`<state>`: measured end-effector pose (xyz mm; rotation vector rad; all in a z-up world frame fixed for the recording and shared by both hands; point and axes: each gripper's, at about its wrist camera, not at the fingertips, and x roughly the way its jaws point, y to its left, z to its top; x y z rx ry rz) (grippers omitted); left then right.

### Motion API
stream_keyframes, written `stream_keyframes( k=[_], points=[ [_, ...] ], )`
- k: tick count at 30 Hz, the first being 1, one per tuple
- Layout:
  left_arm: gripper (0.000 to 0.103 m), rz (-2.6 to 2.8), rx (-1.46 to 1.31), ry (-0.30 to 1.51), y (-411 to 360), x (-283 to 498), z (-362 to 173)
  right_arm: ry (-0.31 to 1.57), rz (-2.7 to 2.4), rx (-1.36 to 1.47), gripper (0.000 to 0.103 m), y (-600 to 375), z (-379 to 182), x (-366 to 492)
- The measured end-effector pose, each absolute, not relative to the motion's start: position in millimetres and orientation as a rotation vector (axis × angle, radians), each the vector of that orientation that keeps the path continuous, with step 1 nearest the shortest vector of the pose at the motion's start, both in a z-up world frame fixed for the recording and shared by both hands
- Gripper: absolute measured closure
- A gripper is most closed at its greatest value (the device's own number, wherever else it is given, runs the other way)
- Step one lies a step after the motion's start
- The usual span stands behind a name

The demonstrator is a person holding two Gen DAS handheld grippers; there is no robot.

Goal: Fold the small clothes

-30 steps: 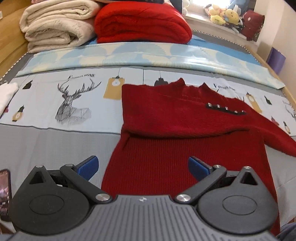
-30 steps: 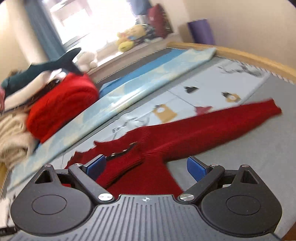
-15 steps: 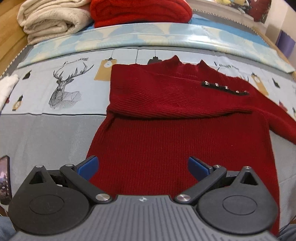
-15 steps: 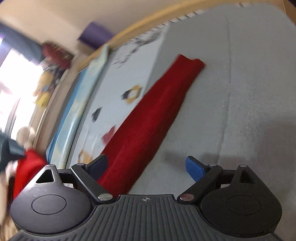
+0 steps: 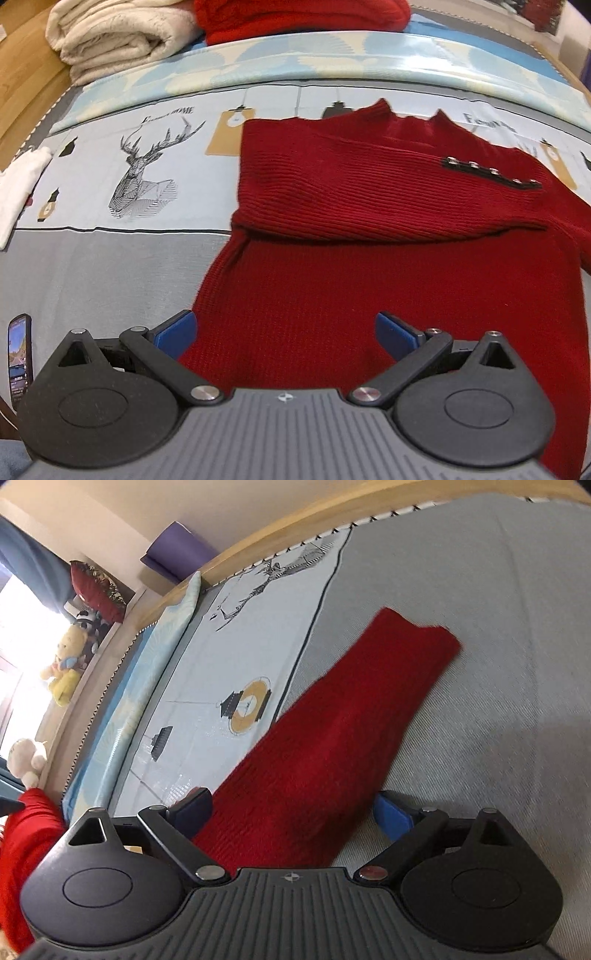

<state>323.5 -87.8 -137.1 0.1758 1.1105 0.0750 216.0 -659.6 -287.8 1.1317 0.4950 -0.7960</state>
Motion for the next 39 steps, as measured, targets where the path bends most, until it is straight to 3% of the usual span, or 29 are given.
stream_keyframes(
  k=[2,3,4,7,14,21,26,28,30,32,35,39],
  points=[
    [0.0,0.091,0.173,1.108,-81.0,328.6,-139.2,0.498,-0.829,1.123,0.014,-662.7,-285.9,223.1],
    [0.0,0.099,0.17,1.108,-77.7,330.9,-140.1,0.498,-0.851,1.117,0.043,-663.5,-283.8,224.6],
    [0.0,0.106,0.164,1.109,-72.9,333.6,-141.2,0.514,-0.888,1.104,0.089,-664.9,-281.9,228.3],
    [0.0,0.12,0.139,1.114,-60.7,339.6,-143.7,0.479,-0.918,1.094,0.088,-664.8,-270.4,233.9],
    [0.0,0.133,0.109,1.102,-28.7,353.1,-150.0,0.417,-0.777,0.683,0.089,-598.4,-180.2,292.8],
    [0.0,0.109,0.069,1.074,5.1,371.5,-151.9,0.335,-0.417,0.31,0.089,-436.4,-112.5,365.4],
    [0.0,0.096,0.07,1.045,22.6,382.4,-159.2,0.359,-0.109,0.182,0.089,-296.3,-132.2,396.3],
    [0.0,0.087,0.055,1.042,30.0,386.3,-166.6,0.458,0.037,0.143,0.076,-243.9,-163.7,405.5],
    [0.0,0.083,0.03,1.051,37.3,388.8,-175.6,0.691,0.154,0.068,0.054,-199.2,-205.1,412.1],
    [0.0,0.072,-0.002,1.064,45.4,390.6,-183.0,0.836,0.202,0.067,0.053,-181.1,-231.0,402.1],
    [0.0,0.044,-0.067,1.05,56.3,393.2,-185.0,0.796,0.191,0.133,0.046,-196.3,-223.1,378.1],
    [0.0,0.018,-0.143,1.014,58.1,403.6,-174.9,0.747,0.044,0.25,0.046,-259.4,-198.9,371.7]
  ],
)
